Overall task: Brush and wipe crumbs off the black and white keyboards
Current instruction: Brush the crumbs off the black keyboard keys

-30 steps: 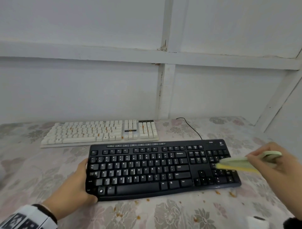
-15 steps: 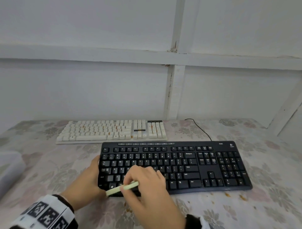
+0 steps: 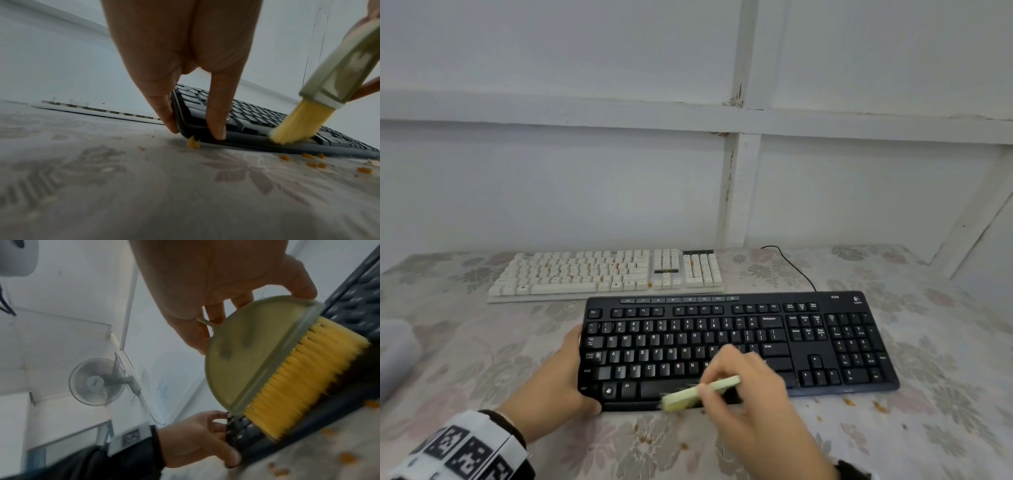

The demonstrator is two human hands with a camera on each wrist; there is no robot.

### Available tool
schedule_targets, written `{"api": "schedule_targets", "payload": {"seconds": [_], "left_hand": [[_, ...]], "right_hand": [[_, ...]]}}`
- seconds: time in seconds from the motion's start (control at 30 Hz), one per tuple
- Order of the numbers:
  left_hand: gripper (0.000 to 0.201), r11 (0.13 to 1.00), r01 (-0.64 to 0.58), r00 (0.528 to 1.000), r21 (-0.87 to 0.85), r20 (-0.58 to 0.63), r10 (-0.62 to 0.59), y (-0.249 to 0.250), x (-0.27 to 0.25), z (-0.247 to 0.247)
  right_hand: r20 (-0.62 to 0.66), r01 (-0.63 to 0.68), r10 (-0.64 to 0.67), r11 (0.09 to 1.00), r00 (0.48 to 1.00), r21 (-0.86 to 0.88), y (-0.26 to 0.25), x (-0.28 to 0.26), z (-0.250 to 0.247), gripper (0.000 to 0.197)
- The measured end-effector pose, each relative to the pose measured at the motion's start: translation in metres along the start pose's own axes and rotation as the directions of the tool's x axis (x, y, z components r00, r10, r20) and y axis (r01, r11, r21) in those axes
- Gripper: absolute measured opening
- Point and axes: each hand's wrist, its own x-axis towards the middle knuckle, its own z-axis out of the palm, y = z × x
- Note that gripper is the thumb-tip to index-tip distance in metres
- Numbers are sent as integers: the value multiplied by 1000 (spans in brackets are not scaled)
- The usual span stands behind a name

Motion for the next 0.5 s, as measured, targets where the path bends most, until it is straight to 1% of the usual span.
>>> {"api": "schedule_targets", "payload": {"seconds": [0.03,0.07,0.13,0.27,0.43,0.5], "left_hand": [[96,1000,0,1000,-1,1,0,0,0,0],[96,1000,0,1000,-2,1,0,0,0,0],[97,1000,1,1000,-7,3,-1,0,0,1],[96,1000,2,1000,-9,4,-2,2,-1,1],[96,1000,-8,1000,-1,9,8,4,-2,0],[94,1000,-11,1000,-3,7,11,4,-2,0]], "right_hand": [[-31,-32,32,999,999,5,8,-1,-6,7],[-55,-47,48,999,997,20,12,-2,-11,12],[-76,-30,32,999,997,31,14,-2,-18,17],[-89,6,0,998,996,62,16,-7,-20,7],[-137,-126,134,990,981,66,39,-11,-52,11],[-161,-142,152,987,975,73,40,-12,-62,12]]}}
